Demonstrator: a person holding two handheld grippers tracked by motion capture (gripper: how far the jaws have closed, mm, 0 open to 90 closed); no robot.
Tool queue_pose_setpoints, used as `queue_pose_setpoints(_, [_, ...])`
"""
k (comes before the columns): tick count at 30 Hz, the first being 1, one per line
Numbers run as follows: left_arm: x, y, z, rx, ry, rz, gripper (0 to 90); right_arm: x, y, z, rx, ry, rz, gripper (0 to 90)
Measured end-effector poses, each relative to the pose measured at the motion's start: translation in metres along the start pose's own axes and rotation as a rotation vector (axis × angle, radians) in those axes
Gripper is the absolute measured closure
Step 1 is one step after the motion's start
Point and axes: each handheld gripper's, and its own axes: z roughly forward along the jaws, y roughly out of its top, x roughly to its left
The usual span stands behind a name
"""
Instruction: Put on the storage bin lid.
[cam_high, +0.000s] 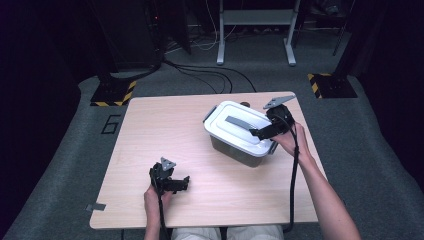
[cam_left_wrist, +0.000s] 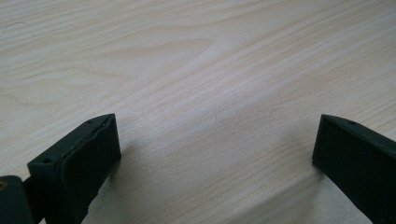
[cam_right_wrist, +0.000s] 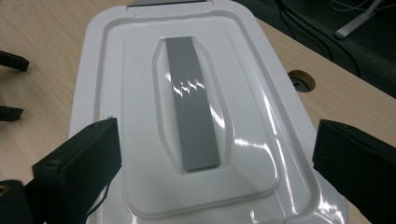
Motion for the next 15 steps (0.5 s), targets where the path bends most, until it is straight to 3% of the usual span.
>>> queue_pose_setpoints(15, [0.000, 0.000, 0.000, -0.001, 0.000, -0.001, 0.5, 0.002, -0.050, -0.041, -0.036, -0.061, 0.041, 0.0])
